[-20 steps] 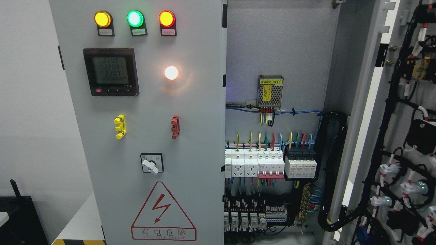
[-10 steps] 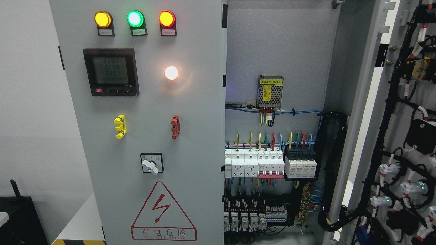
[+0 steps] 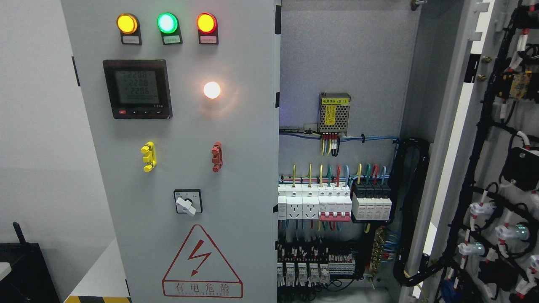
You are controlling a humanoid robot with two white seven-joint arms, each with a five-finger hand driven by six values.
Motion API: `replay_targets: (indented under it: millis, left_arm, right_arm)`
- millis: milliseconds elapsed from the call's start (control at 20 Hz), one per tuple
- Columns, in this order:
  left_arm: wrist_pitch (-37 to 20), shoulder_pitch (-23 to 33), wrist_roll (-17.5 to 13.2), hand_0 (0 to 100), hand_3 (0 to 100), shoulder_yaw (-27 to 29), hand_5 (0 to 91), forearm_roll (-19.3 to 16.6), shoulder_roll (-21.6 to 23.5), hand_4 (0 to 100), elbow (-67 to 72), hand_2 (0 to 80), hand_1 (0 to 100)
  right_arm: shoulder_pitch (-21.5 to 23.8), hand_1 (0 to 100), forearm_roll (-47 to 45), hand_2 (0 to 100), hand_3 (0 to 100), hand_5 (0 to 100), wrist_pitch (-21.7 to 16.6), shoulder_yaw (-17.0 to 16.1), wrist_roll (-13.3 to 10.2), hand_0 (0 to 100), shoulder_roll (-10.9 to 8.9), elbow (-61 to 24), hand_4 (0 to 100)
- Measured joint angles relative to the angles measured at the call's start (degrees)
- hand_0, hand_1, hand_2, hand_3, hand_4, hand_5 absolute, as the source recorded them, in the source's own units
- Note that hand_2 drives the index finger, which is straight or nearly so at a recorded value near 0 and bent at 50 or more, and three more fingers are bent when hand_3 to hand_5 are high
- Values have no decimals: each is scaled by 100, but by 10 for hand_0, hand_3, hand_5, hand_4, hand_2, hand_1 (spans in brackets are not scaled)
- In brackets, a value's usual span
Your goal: Open door with both hands
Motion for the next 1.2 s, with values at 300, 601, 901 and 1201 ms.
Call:
replay_targets:
  millis: [300, 601, 901, 1201]
  left_arm:
    - [-10, -5, -73, 120, 0, -53, 0, -32, -55, 0, -41, 0, 389]
    - [-10, -7, -106, 120, 0, -84, 0, -44, -85, 0, -65, 0, 389]
    - [-10, -7, -108, 120, 0, -104, 0, 26, -103, 0, -79, 0, 389]
    - [-11, -8, -109, 120, 0, -114, 0, 96, -113, 0, -87, 0, 389]
  right_arm:
    - [968, 389, -16, 0, 0, 0, -10, 10, 13, 120, -260, -1766, 0]
    - [2187, 389, -33, 0, 0, 0, -296, 47, -11, 120, -554, -3956, 0]
    - [3321, 389, -45, 0, 0, 0, -1231, 228, -15, 120, -879, -5989, 0]
    - [3788, 389, -48, 0, 0, 0, -1805, 572, -16, 120, -1261, -7389, 0]
